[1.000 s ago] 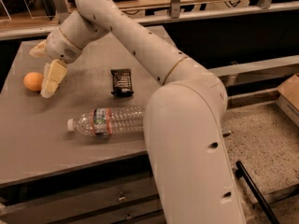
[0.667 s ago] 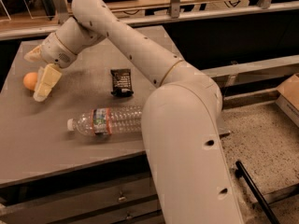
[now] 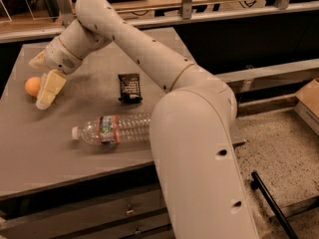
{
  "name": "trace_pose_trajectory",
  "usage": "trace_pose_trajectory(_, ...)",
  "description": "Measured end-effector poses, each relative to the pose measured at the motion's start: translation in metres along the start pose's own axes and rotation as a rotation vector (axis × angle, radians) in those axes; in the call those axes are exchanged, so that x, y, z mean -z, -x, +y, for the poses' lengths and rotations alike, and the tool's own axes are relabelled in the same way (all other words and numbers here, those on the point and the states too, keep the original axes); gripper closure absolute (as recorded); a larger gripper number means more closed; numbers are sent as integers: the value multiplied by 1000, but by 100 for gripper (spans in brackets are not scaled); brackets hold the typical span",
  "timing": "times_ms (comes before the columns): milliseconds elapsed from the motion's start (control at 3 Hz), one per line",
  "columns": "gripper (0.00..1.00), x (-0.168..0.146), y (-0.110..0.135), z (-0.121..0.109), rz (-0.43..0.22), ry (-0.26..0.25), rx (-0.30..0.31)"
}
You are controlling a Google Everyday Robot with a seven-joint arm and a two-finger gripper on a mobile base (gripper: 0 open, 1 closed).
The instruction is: Pick orange
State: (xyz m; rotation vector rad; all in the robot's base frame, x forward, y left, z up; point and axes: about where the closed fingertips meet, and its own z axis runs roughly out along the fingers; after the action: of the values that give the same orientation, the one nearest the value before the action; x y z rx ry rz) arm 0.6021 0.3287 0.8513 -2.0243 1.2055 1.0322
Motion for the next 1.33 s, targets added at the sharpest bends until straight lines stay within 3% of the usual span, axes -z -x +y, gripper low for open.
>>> trace_pose_trajectory(333,0,-1,-7,-1,23,-13,-39)
trace_pose_trajectory(1000,47,-9,-6,1,22,-1,-40)
trace_pose_trajectory(1333,71,-12,-5,1,-22,10,-27)
